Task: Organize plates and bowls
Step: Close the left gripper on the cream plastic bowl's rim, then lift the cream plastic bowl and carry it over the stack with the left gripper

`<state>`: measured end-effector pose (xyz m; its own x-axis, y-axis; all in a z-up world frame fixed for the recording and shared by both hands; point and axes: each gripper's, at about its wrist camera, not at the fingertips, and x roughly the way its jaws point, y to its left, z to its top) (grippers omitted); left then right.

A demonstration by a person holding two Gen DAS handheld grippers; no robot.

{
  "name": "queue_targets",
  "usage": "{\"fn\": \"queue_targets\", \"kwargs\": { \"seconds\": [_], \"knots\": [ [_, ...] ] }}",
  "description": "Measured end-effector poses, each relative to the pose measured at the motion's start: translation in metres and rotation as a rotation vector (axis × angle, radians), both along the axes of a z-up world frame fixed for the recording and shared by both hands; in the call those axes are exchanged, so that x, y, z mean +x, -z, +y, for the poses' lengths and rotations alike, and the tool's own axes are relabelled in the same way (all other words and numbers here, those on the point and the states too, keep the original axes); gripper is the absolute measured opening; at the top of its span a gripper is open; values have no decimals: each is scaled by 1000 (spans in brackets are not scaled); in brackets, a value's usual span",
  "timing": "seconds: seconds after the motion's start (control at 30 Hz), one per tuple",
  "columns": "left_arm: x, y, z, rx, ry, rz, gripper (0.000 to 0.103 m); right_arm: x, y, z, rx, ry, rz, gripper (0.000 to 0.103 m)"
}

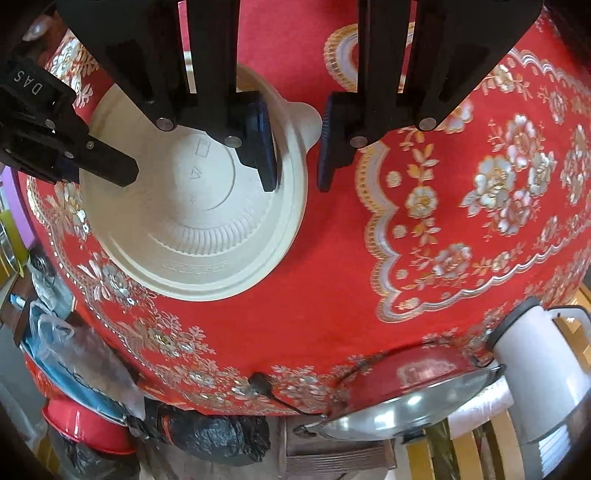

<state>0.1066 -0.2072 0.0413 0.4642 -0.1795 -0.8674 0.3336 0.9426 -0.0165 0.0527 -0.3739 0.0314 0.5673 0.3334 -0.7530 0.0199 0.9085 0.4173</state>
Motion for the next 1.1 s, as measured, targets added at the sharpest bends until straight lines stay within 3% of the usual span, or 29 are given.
{"fn": "queue_targets", "kwargs": {
  "seconds": [0.4, 1.1],
  "knots": [
    [-16, -22, 97, -15, -130, -18, 22, 10, -24, 72, -29, -134, -30, 26],
    [-83, -55, 334, -20, -492, -88, 22, 25, -52, 304, -67, -543, -79, 30]
  ]
}}
